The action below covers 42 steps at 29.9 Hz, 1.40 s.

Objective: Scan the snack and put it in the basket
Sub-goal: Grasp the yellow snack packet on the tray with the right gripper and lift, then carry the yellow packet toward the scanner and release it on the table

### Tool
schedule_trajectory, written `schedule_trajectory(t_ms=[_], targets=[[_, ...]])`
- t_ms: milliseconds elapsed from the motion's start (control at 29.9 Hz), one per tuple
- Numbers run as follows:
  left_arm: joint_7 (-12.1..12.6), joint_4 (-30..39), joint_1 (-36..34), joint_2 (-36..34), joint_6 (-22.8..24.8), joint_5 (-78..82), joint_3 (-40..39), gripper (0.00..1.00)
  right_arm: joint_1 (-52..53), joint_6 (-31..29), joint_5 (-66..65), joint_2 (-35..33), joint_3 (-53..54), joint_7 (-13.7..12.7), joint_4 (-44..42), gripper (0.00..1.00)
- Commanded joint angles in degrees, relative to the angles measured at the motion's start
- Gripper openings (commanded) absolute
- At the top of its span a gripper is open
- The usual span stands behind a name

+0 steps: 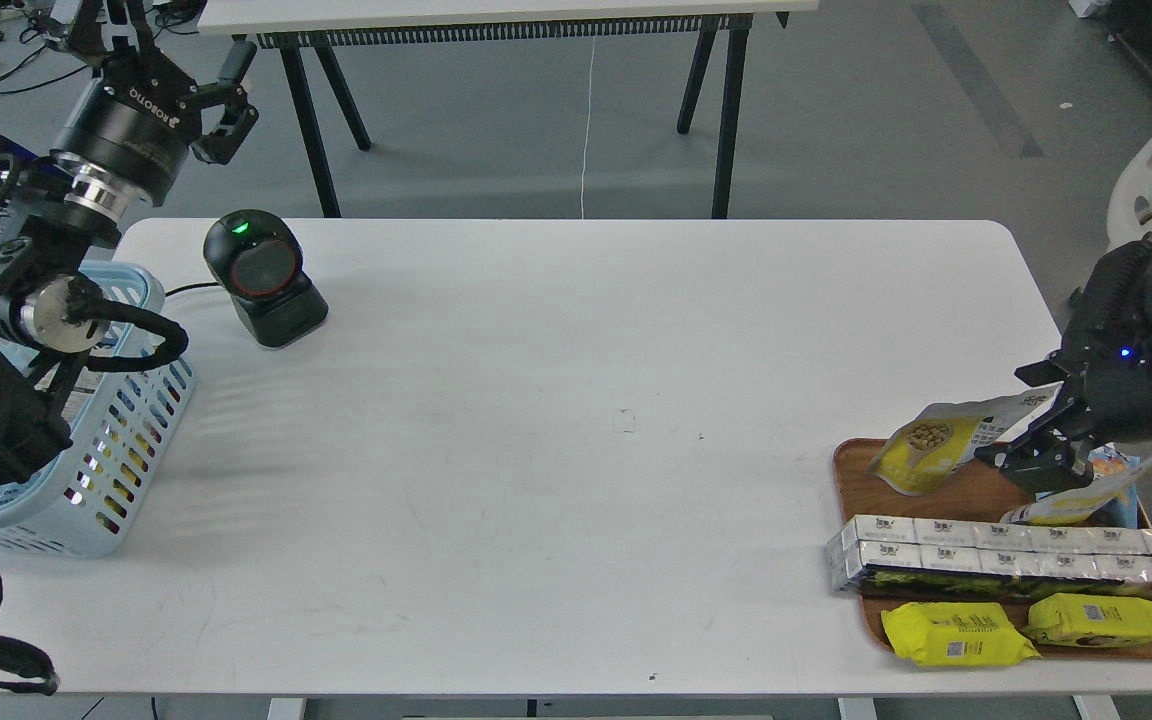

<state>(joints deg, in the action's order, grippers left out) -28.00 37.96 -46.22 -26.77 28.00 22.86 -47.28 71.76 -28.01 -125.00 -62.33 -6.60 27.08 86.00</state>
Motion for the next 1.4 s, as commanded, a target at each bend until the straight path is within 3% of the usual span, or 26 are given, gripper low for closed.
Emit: schedule_trajectory(t_ms=[0, 167, 234, 301, 368, 769, 1069, 1370], targets=[[0.0, 0.0, 0.3, -0.1, 0.0, 0.0, 0.0, 1.0, -1.7, 0.0, 0.0, 2.8, 0.5, -0.9, -2.6, 0.76], [0.0, 0.0, 0.3, -0.4, 0.0, 0.0, 0.0, 1.0, -1.9, 0.0, 0.0, 4.1, 0.4, -1.9, -3.2, 0.34], [0.0, 0.0, 0.4, -0.4, 0.0, 0.0, 0.0, 0.99, -1.9, 0.0, 0.0, 4.3, 0.5, -2.6, -3.3, 0.09], [0.0, 0.0, 0.4, -0.4, 0.0, 0.0, 0.0, 1.0, -1.9, 0.0, 0.0, 4.7, 0.9, -4.5, -3.2, 0.0], [0.0, 0.0, 0.4, -0.3, 0.0, 0.0, 0.0, 1.0, -1.9, 0.0, 0.0, 4.7, 1.0, -5.8, -3.2, 0.0], [0.0, 0.0, 0.5, -0.5, 0.0, 0.0, 0.0, 1.0, -1.8, 0.0, 0.0, 4.0, 2.3, -6.0, -2.5, 0.0], [0.0, 0.0, 0.5, -0.6, 0.0, 0.0, 0.0, 1.0, -1.9, 0.0, 0.0, 4.6, 11.5, -6.0, 1.4, 0.0], [0.0, -1.0, 0.5, -0.6, 0.0, -0.2, -0.1, 1.0, 4.0, 0.0, 0.0, 18.1, 13.7, -5.9, 2.5, 0.0]])
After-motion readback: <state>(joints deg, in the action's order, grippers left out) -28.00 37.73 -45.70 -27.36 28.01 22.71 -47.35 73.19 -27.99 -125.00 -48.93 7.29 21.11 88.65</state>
